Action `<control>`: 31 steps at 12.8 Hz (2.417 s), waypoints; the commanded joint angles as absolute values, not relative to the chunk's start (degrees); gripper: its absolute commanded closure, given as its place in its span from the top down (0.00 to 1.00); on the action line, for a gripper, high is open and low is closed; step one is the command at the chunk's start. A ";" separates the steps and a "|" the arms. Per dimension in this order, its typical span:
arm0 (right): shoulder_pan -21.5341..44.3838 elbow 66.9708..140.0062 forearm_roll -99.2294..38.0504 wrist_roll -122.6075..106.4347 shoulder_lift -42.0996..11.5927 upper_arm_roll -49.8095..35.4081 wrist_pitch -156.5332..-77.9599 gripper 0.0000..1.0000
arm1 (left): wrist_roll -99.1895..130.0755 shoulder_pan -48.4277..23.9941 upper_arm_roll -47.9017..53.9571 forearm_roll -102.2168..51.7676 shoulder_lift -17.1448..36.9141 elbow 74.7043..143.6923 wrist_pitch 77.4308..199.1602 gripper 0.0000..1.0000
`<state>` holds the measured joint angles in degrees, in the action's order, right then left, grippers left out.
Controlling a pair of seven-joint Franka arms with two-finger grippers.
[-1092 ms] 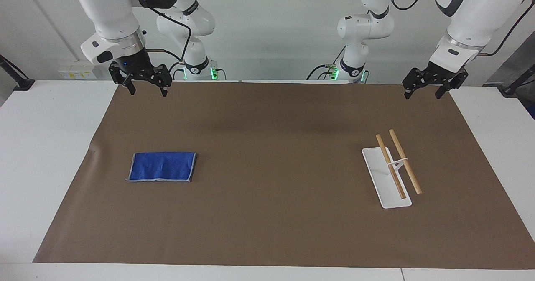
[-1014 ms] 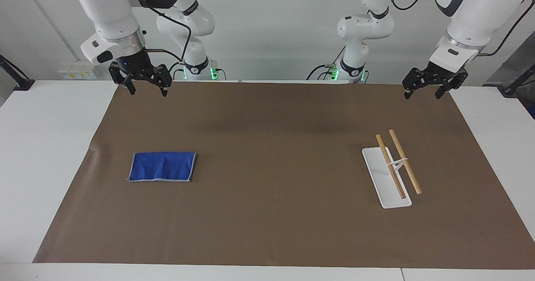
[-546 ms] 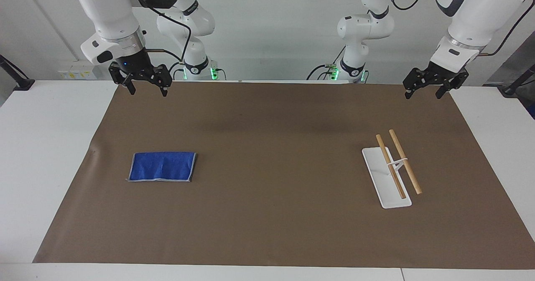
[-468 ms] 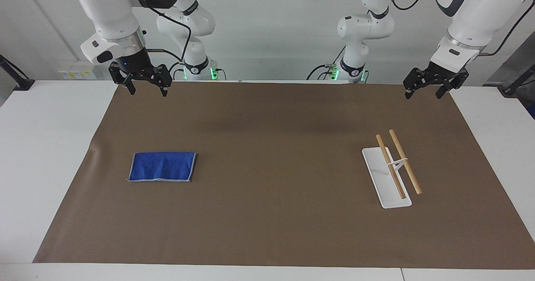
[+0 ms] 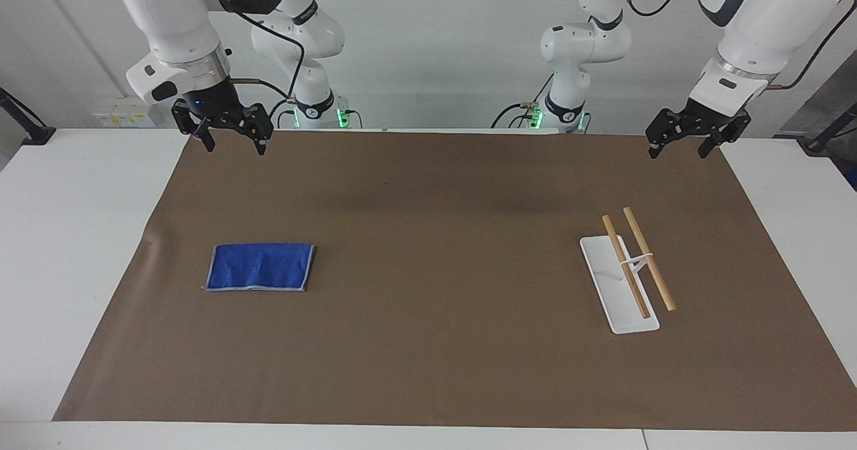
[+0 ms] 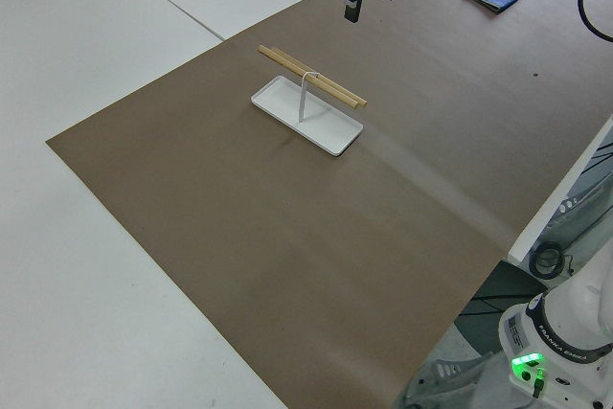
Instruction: Right arm passes towel to left arm to hang
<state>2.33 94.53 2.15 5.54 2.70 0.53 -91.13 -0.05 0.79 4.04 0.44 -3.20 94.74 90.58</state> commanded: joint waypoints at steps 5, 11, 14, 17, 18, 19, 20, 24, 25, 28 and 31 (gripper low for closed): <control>-0.70 105.10 0.79 0.54 5.80 0.44 -101.23 1.00 | -0.35 1.05 3.96 -0.09 -3.96 95.36 90.09 1.00; -4.39 119.69 0.79 -6.14 2.56 0.44 -121.17 1.00 | -0.53 1.05 3.96 -0.09 -3.96 95.36 90.26 1.00; -5.53 120.50 0.79 -8.60 -2.88 0.44 -128.90 1.00 | -0.44 1.05 3.96 -0.09 -3.96 95.36 90.18 1.00; -5.62 120.67 0.79 -8.70 -8.59 0.35 -136.38 1.00 | -0.44 1.05 3.96 -0.09 -3.96 95.36 90.18 1.00; -5.62 120.93 0.79 -8.53 -9.92 0.35 -138.41 1.00 | -0.44 1.05 3.96 -0.09 -3.96 95.36 90.18 1.00; -5.54 121.02 0.79 -8.44 -11.15 0.35 -140.43 1.00 | -0.44 1.05 3.96 -0.09 -3.96 95.36 90.18 1.00; -5.54 120.94 0.79 -8.44 -12.47 0.35 -142.10 1.00 | -0.44 1.05 3.96 -0.09 -3.96 95.36 90.18 1.00; -5.54 121.90 0.79 -8.44 -14.50 0.35 -143.70 1.00 | -0.44 0.97 4.04 -0.09 -3.96 95.36 90.17 1.00; -5.54 122.69 0.79 -8.35 -14.50 0.35 -144.75 1.00 | -0.44 1.05 3.96 -0.09 -3.96 95.36 90.09 1.00; -5.54 124.89 0.79 -8.26 -15.12 0.35 -148.35 1.00 | -0.53 0.44 3.87 -0.09 -3.96 95.36 90.00 1.00; -5.54 125.51 0.79 -8.35 -15.29 0.35 -149.59 1.00 | -0.35 -0.09 3.87 -0.09 -4.13 95.36 90.26 1.00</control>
<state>-4.96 124.65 2.15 -6.76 -15.41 0.65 -147.88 -0.05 0.38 4.25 0.44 -3.20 94.74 90.52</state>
